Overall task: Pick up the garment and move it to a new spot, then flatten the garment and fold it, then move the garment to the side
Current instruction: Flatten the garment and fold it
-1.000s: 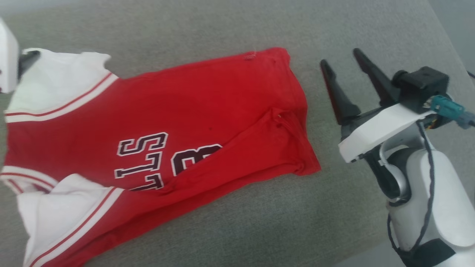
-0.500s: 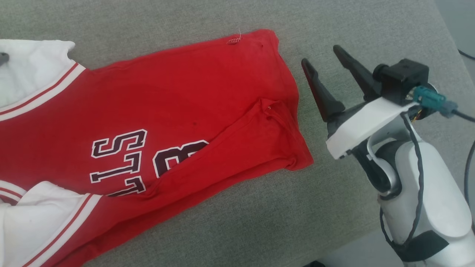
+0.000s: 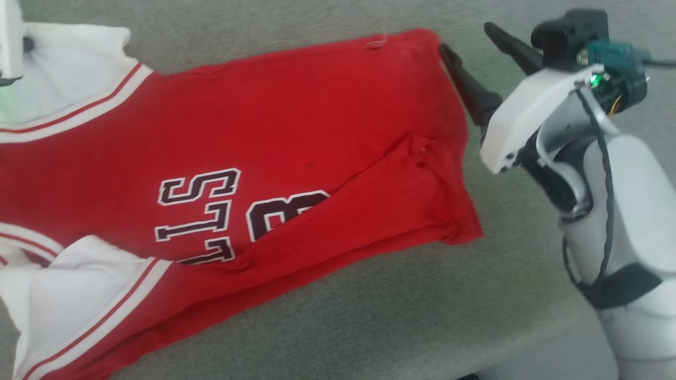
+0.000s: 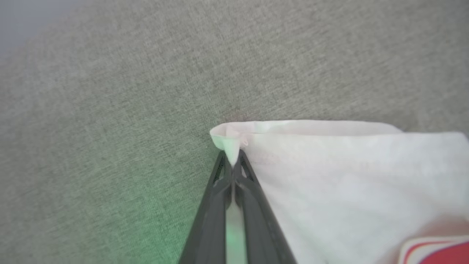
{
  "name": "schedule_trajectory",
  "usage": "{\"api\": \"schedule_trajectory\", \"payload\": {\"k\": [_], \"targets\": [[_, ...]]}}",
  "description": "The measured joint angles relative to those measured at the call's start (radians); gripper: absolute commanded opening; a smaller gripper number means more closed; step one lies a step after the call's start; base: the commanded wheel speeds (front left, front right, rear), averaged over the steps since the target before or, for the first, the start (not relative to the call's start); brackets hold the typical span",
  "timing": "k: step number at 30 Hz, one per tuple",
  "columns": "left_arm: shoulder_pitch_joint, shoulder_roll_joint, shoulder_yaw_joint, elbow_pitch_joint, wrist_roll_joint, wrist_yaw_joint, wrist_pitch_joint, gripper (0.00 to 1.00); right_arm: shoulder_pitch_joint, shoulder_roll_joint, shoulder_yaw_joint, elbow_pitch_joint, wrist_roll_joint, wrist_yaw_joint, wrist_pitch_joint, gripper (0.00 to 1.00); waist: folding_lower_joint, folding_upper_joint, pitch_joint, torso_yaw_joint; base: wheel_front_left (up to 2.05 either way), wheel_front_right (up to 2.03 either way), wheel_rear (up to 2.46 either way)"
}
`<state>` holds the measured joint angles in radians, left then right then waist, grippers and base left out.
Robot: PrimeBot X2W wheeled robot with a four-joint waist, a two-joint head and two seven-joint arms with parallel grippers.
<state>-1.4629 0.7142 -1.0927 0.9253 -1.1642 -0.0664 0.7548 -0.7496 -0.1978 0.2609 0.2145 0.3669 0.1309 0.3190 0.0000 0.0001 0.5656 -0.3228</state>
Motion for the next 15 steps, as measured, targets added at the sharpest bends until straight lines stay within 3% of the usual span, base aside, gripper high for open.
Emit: {"api": "schedule_trajectory", "payload": {"k": [15], "targets": [[-0.057, -0.097, 0.000, 0.060, 0.004, -0.039, -0.062, 0.00, -0.188, -0.035, 0.085, 0.220, 0.115, 0.000, 0.357, 1.00, 0.0000, 0.0000, 0.046, 0.087, 0.00, 0.00, 0.00]]}}
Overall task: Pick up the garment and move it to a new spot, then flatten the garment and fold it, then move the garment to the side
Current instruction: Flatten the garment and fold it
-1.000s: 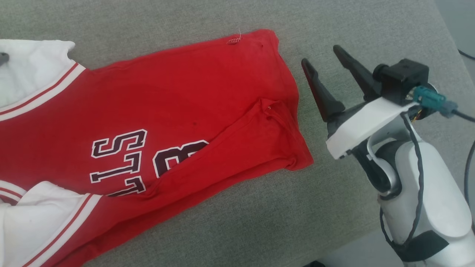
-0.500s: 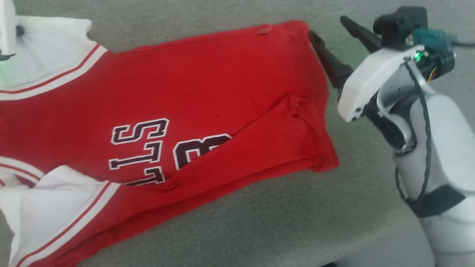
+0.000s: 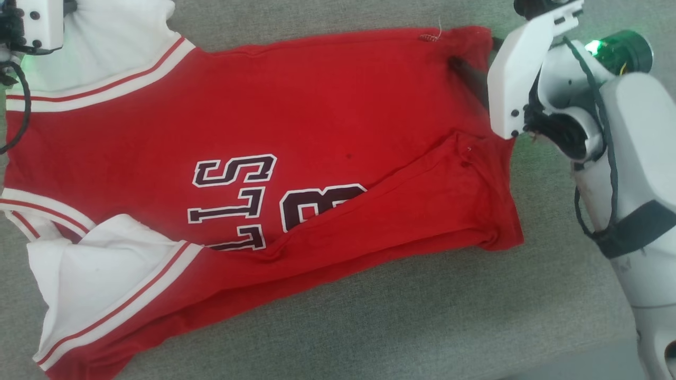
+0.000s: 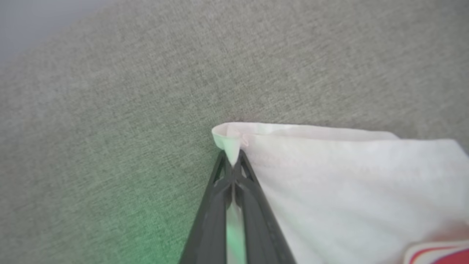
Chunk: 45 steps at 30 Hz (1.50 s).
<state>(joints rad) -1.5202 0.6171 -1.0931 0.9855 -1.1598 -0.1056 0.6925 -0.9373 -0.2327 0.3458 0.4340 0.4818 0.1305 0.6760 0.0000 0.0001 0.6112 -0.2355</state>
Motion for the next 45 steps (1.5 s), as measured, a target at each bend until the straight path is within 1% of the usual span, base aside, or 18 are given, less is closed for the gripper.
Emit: {"api": "schedule_trajectory", "payload": {"k": [1, 2, 3, 5, 9, 14, 22, 27, 29, 32, 36, 41, 45], "targets": [[-0.001, -0.005, -0.001, 0.005, 0.000, -0.002, -0.004, 0.00, -0.011, -0.001, 0.003, 0.007, 0.000, 0.000, 0.018, 1.00, 0.0000, 0.0000, 0.001, 0.004, 0.00, 0.00, 0.00], [-0.001, -0.009, -0.001, 0.009, 0.000, -0.005, -0.008, 0.00, -0.018, -0.002, 0.005, 0.012, 0.001, 0.000, 0.031, 0.67, 0.0000, -0.0001, 0.002, 0.007, 0.00, 0.00, 0.00], [-0.002, -0.015, -0.001, 0.013, 0.000, -0.006, -0.011, 0.00, -0.024, -0.003, 0.005, 0.018, 0.001, 0.000, 0.043, 0.00, 0.0000, -0.0001, 0.002, 0.011, 0.00, 0.00, 0.00], [-0.002, -0.024, -0.002, 0.022, 0.000, -0.010, -0.025, 0.00, -0.033, -0.008, 0.009, 0.021, -0.001, 0.000, 0.061, 0.00, 0.0000, 0.0000, 0.001, 0.019, 0.00, 0.00, 0.00], [-0.002, -0.047, -0.002, 0.034, -0.005, -0.014, -0.041, 0.00, -0.028, -0.012, 0.010, 0.017, 0.000, 0.000, 0.062, 0.00, 0.0000, -0.0001, -0.013, 0.036, 0.00, 0.00, 0.00], [0.003, -0.069, -0.012, 0.026, -0.018, -0.019, -0.014, 0.00, 0.009, -0.046, -0.005, -0.009, 0.001, 0.000, 0.028, 0.00, 0.0000, -0.0001, -0.045, 0.069, 0.00, 0.00, 0.00], [0.002, -0.070, -0.021, -0.041, -0.037, -0.022, 0.021, 0.00, 0.085, -0.096, -0.050, -0.071, 0.003, 0.000, -0.003, 0.00, 0.0000, -0.0001, -0.113, 0.134, 0.00, 0.00, 0.00], [0.017, -0.052, -0.021, -0.107, -0.046, -0.022, 0.033, 0.00, 0.135, -0.129, -0.073, -0.130, 0.004, 0.000, -0.007, 0.00, 0.0000, -0.0001, -0.163, 0.173, 0.00, 0.00, 0.00], [0.035, -0.041, -0.022, -0.145, -0.054, -0.012, 0.039, 0.00, 0.157, -0.142, -0.087, -0.156, 0.005, 0.000, 0.000, 0.00, 0.0000, -0.0001, -0.183, 0.187, 0.00, 0.00, 0.00], [0.064, -0.017, -0.022, -0.219, -0.065, 0.022, 0.049, 0.00, 0.195, -0.163, -0.111, -0.195, 0.008, 0.000, 0.012, 0.00, 0.0000, -0.0001, -0.212, 0.207, 0.00, 0.00, 0.00], [0.109, 0.035, -0.024, -0.367, -0.072, 0.091, 0.064, 0.00, 0.258, -0.181, -0.153, -0.256, 0.008, 0.000, 0.043, 0.00, 0.0000, -0.0001, -0.247, 0.232, 0.00, 0.00, 0.00], [0.189, 0.135, -0.025, -0.611, -0.088, 0.211, 0.095, 0.00, 0.346, -0.197, -0.204, -0.343, 0.008, 0.000, 0.086, 0.00, 0.0000, -0.0001, -0.279, 0.258, 0.00, 0.00, 0.00], [0.263, 0.236, -0.023, -0.838, -0.104, 0.328, 0.115, 0.00, 0.419, -0.198, -0.253, -0.402, 0.009, 0.000, 0.131, 0.00, 0.0000, -0.0001, -0.293, 0.269, 0.00, 0.00, 0.00]]}}
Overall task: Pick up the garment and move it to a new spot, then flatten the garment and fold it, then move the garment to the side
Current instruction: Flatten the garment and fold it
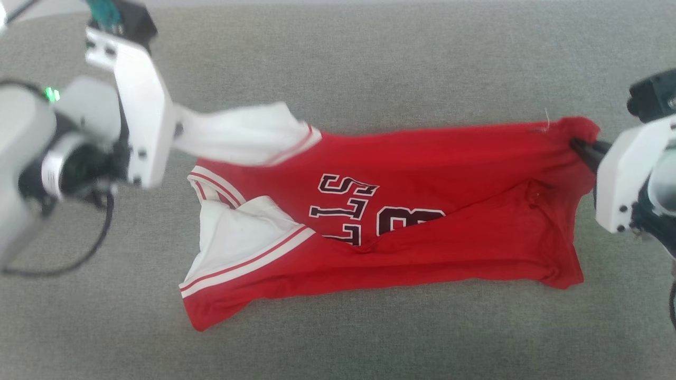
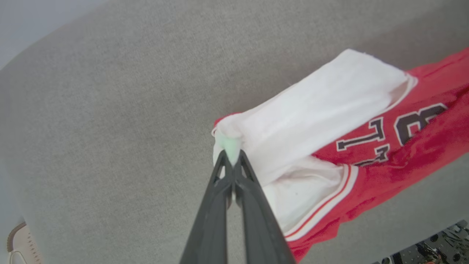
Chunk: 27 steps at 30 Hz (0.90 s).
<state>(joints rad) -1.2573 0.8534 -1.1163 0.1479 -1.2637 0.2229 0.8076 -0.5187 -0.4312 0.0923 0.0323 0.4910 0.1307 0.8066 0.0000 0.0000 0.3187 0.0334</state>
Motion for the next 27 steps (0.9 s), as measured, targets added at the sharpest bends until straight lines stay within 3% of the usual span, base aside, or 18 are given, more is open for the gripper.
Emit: {"api": "schedule_trajectory", "payload": {"k": [6, 11, 15, 22, 23, 24, 25, 26, 27], "targets": [[0.119, 0.121, -0.007, -0.281, -0.039, 0.154, 0.002, 0.00, 0.105, 0.016, -0.070, -0.058, 0.001, 0.000, 0.059, 0.00, 0.0000, 0.0000, -0.004, 0.007, 0.00, 0.00, 0.00], [0.209, 0.154, -0.022, -0.384, -0.058, 0.220, -0.028, 0.00, 0.170, 0.038, -0.095, -0.075, 0.001, 0.000, 0.084, 0.00, 0.0000, 0.0000, -0.002, 0.010, 0.00, 0.00, 0.00], [0.293, 0.129, -0.041, -0.342, -0.092, 0.207, -0.082, 0.00, 0.190, 0.065, -0.090, -0.047, -0.004, 0.000, 0.087, 0.00, 0.0000, 0.0000, 0.003, 0.006, 0.00, 0.00, 0.00], [0.353, 0.055, -0.045, -0.156, -0.110, 0.100, -0.171, 0.00, 0.182, 0.083, -0.047, 0.022, -0.002, 0.000, 0.082, 0.00, 0.0000, 0.0000, 0.005, 0.000, 0.00, 0.00, 0.00], [0.357, 0.048, -0.046, -0.134, -0.109, 0.087, -0.182, 0.16, 0.179, 0.082, -0.039, 0.028, 0.001, 0.000, 0.079, 0.26, 0.0000, 0.0000, 0.004, -0.001, 0.00, 0.00, 0.00], [0.358, 0.041, -0.042, -0.117, -0.113, 0.078, -0.189, 0.47, 0.174, 0.080, -0.034, 0.033, 0.001, 0.000, 0.074, 0.47, 0.0000, 0.0000, 0.002, -0.001, 0.00, 0.00, 0.00], [0.358, 0.035, -0.039, -0.103, -0.119, 0.070, -0.194, 0.51, 0.170, 0.077, -0.029, 0.038, 0.002, 0.000, 0.072, 0.82, 0.0000, 0.0000, 0.000, 0.000, 0.00, 0.00, 0.00], [0.358, 0.035, -0.039, -0.103, -0.119, 0.070, -0.194, 0.69, 0.170, 0.077, -0.029, 0.038, 0.002, 0.000, 0.072, 1.00, 0.0000, 0.0000, 0.000, 0.000, 0.00, 0.00, 0.00], [0.358, 0.031, -0.039, -0.094, -0.117, 0.061, -0.202, 1.00, 0.166, 0.073, -0.024, 0.043, 0.003, 0.000, 0.068, 1.00, 0.0000, 0.0000, -0.002, 0.000, 0.00, 0.00, 0.00]]}}
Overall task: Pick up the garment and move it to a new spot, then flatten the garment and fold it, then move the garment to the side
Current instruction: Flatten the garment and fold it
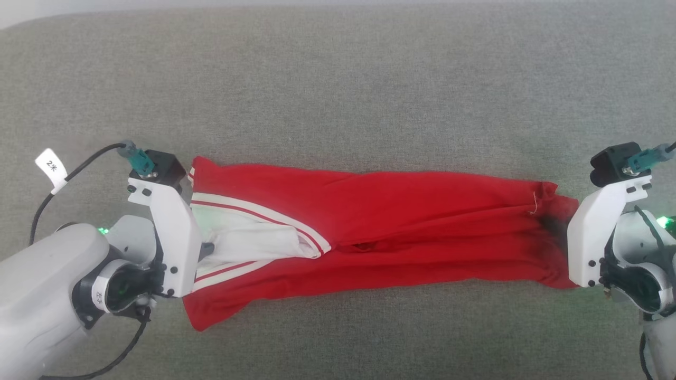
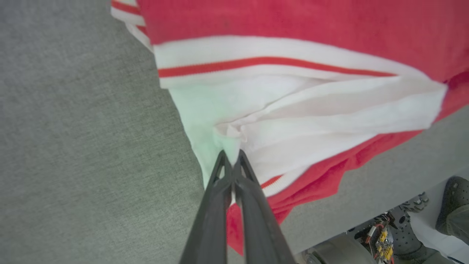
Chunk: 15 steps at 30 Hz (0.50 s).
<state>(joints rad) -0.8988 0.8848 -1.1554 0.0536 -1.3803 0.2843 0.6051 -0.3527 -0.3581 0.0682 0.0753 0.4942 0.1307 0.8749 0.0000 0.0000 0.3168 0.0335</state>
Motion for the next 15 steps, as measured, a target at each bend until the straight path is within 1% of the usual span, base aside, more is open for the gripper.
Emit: {"api": "schedule_trajectory", "payload": {"k": [5, 9, 12, 15], "targets": [[0.017, -0.001, 0.018, 0.016, -0.001, -0.018, -0.049, 1.00, -0.002, -0.022, 0.011, 0.005, 0.023, 0.000, -0.014, 1.00, 0.0000, 0.0000, -0.013, 0.006, 0.00, 0.00, 0.00], [0.036, 0.016, 0.040, 0.003, 0.000, -0.026, -0.113, 1.00, 0.002, -0.027, 0.010, -0.011, 0.036, 0.000, -0.021, 1.00, 0.0000, 0.0000, -0.023, 0.011, 0.00, 0.00, 0.00], [0.058, 0.027, 0.061, -0.006, 0.009, -0.034, -0.188, 1.00, 0.013, -0.034, 0.001, -0.023, 0.037, 0.000, -0.029, 1.00, 0.0000, 0.0000, -0.030, 0.013, 0.00, 0.00, 0.00], [0.086, 0.039, 0.083, -0.005, 0.029, -0.039, -0.291, 1.00, 0.026, -0.035, -0.008, -0.033, 0.041, 0.000, -0.031, 1.00, 0.0000, 0.0000, -0.037, 0.015, 0.00, 0.00, 0.00]]}}
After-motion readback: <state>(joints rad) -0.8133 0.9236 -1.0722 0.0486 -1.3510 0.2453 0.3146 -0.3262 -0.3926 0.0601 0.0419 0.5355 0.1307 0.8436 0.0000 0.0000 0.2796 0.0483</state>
